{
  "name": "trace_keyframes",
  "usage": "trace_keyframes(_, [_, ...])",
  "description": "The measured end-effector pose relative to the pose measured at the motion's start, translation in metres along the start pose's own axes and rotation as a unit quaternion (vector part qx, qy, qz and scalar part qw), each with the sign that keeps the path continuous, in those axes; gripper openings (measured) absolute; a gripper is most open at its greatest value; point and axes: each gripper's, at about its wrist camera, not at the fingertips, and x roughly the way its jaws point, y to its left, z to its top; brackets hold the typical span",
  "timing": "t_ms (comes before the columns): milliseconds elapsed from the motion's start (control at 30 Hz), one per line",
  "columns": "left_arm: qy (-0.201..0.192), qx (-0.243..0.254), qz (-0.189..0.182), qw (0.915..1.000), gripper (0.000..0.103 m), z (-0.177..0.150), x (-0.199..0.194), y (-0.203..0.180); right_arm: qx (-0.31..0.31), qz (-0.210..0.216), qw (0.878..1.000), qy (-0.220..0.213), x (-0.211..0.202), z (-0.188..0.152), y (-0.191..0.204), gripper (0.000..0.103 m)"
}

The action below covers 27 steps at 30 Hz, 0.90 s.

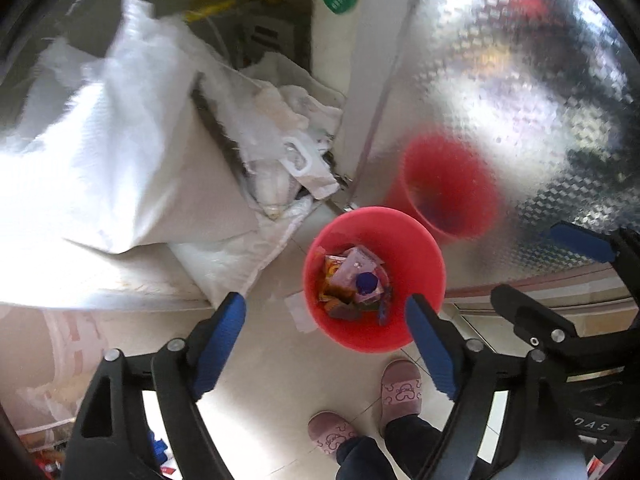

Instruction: Collect trash

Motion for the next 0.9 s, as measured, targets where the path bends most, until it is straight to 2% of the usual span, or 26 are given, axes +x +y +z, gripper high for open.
trace_keyframes(167, [-0.011, -0.026, 0.019, 0.9994, 0.084, -0.009, -0.05, 0.006, -0.018, -0.024, 1.0, -0.003, -0.039, 0.006, 0.01, 0.085])
trace_keyframes(300, [-0.013, -0.049, 0.025, 0.9984, 0.087, -0.017, -0.097, 0.013, -0.027, -0.056, 0.998, -0.02, -0.084, 0.008, 0.022, 0.094])
trace_keyframes(433, [-0.031, -0.067, 0.022, 0.997, 0.088, -0.023, -0.152, 0.016, -0.028, -0.067, 0.997, -0.022, -0.136, 0.014, 0.034, 0.094])
trace_keyframes(667, [-0.095, -0.067, 0.032, 0.9927, 0.089, -0.037, -0.271, 0.018, 0.002, -0.12, 0.989, -0.087, -0.25, 0.005, 0.059, 0.101])
trace_keyframes(900, [-0.145, -0.046, 0.019, 0.9881, 0.094, -0.062, -0.364, 0.015, 0.043, -0.162, 0.974, -0.156, -0.347, -0.029, 0.077, 0.102])
